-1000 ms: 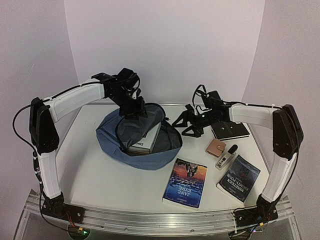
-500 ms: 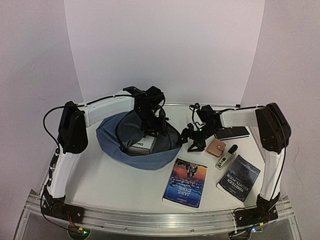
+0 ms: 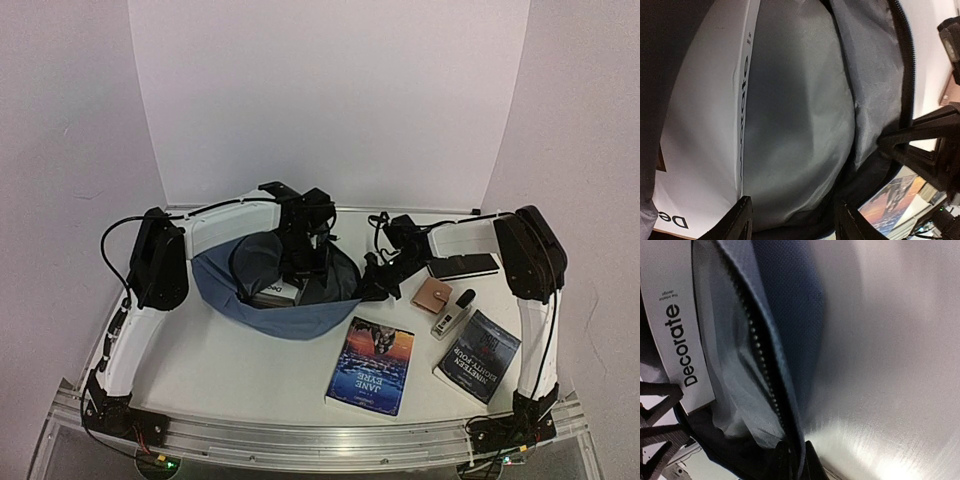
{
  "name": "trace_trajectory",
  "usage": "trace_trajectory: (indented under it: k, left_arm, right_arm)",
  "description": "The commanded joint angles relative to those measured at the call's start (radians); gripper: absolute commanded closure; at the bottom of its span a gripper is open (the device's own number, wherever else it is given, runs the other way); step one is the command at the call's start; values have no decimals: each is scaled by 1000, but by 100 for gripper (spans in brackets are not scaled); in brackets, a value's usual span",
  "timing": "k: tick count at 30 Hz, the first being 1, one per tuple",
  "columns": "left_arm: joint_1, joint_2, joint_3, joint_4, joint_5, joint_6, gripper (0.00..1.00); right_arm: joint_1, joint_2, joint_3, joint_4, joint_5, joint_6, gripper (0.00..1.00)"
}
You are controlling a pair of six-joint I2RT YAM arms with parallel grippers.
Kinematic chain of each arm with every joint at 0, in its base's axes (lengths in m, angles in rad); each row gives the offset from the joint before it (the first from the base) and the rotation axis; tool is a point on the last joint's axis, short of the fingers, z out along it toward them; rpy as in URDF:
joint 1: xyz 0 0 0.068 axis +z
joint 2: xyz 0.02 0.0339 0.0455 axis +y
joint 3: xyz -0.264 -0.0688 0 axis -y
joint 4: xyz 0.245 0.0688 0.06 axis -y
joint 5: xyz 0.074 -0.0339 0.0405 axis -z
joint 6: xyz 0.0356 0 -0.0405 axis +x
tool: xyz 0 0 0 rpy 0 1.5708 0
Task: Pack the student bag
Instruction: Place the book in the student bag.
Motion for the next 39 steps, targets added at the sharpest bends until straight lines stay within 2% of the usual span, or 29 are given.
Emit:
trace_trajectory:
  k: [1, 8, 16, 21, 27, 34, 37, 39]
  left_arm:
    - [3, -5, 33, -46, -95, -13, 44]
    - [-13, 8, 57, 30, -11, 25, 45]
    - [8, 16, -20, 12, -59, -3, 44]
    - [12, 15, -4, -67, -196, -10, 44]
    - [62, -57, -84, -107, -383, -26, 44]
    - [106, -120, -163, -74, -571, 79, 45]
    - [100, -130, -170, -20, -583, 182, 44]
    - [97, -133, -158, 6, -504, 247, 45]
  right_arm:
    - [4, -21, 20, 9, -25, -1, 100]
    - [7, -18, 27, 10, -50, 5, 100]
    - [8, -51, 11, 8, -77, -10, 100]
    - [8, -62, -8, 4, -78, -22, 100]
    - [4, -73, -12, -20, -50, -44, 100]
    - [-1, -84, -15, -39, -45, -59, 100]
    - [-2, -86, -12, -44, -45, -64, 100]
    - [-1, -85, -5, -46, -49, -64, 100]
